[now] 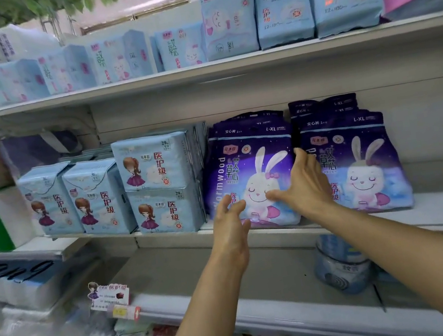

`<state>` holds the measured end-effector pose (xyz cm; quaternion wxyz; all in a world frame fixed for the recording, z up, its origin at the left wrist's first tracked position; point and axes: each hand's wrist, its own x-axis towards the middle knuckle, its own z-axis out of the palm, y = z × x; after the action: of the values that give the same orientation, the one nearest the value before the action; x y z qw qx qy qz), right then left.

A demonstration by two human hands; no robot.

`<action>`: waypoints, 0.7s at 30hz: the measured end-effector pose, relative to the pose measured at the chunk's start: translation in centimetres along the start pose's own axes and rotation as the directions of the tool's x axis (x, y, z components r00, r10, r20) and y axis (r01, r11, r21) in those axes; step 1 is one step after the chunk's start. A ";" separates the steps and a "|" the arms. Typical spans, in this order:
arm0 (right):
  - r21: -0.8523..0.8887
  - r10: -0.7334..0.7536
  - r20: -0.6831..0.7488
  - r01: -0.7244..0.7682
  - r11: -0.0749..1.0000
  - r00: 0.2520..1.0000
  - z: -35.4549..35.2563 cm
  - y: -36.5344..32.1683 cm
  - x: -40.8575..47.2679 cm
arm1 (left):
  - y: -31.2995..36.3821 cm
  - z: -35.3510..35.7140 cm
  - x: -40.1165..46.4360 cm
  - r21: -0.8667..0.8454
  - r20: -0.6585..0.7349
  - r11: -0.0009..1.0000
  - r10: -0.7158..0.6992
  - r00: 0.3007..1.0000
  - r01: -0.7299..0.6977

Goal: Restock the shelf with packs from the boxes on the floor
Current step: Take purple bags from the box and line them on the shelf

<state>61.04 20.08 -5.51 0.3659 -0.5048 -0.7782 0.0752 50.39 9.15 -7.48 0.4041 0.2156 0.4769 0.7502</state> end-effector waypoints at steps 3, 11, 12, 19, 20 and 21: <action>-0.007 -0.016 0.030 0.016 1.000 0.999 0.1 0.4 -0.7 | -0.2 0.1 -0.2 -0.001 -0.022 1.000 -0.007 1.000 0.007; 0.059 -0.019 0.031 0.017 0.998 0.999 0.8 0.8 -2.1 | -0.7 0.3 -0.8 0.020 -0.021 0.999 -0.026 0.999 0.026; 0.053 -0.026 0.029 0.025 0.998 0.999 0.7 0.8 -2.2 | -0.8 0.2 -0.8 0.028 -0.026 0.999 -0.022 0.999 0.023; -0.018 -0.071 0.051 0.072 0.997 0.996 0.5 1.1 -2.9 | -1.4 0.0 -0.7 0.020 -0.043 0.999 -0.044 0.998 0.044; -0.031 -0.075 0.061 0.077 0.997 0.995 0.5 1.2 -3.1 | -1.4 0.0 -0.6 0.015 -0.041 0.999 -0.048 0.998 0.049; -0.038 -0.075 0.068 0.078 0.996 0.995 0.6 1.2 -3.2 | -1.6 0.0 -0.5 0.012 -0.035 0.999 -0.053 0.998 0.053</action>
<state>62.29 18.16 -8.07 0.3322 -0.4792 -0.8100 0.0620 51.30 9.06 -8.86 0.4142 0.1927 0.4943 0.7396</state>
